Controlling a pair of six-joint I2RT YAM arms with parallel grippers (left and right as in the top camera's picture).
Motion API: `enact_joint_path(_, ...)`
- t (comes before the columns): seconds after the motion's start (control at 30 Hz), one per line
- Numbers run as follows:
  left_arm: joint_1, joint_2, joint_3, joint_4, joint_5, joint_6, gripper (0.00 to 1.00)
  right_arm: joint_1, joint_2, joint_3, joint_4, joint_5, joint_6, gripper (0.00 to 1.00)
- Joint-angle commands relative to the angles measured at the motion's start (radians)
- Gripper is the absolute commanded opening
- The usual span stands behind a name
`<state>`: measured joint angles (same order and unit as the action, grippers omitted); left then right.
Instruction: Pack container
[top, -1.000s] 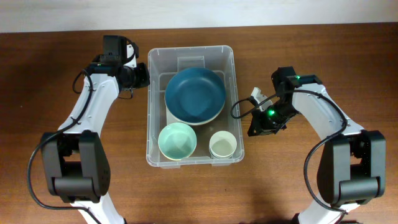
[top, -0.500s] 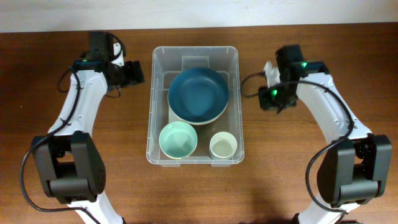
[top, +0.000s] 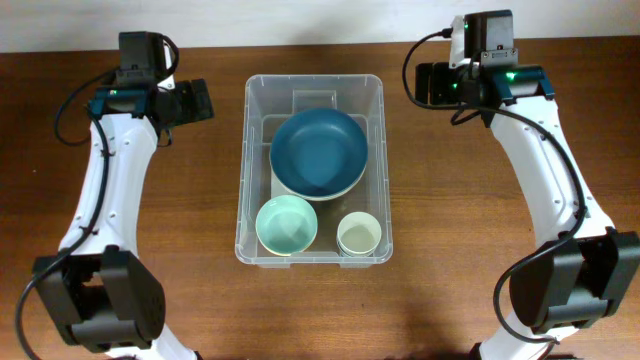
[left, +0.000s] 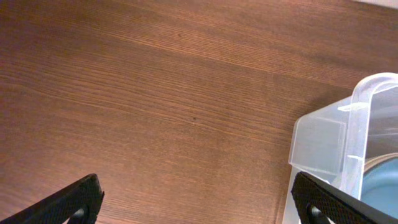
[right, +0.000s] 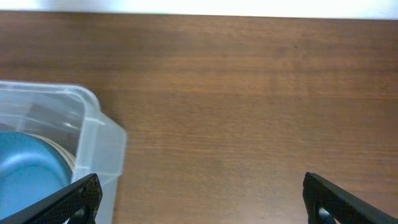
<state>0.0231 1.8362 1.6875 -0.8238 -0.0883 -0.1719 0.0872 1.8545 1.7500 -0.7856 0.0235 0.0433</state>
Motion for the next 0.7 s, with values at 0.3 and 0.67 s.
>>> enact_joint_path(0.3, 0.006, -0.145, 0.017, -0.074, -0.013, 0.014, 0.99, -0.038, -0.107, 0.017, -0.091, 0.042, 0.038, 0.99)
enact_joint_path(0.67, 0.006, -0.285, -0.017, -0.212, -0.005, 0.079, 1.00, -0.069, -0.287, 0.015, -0.195, 0.104, 0.101, 0.99)
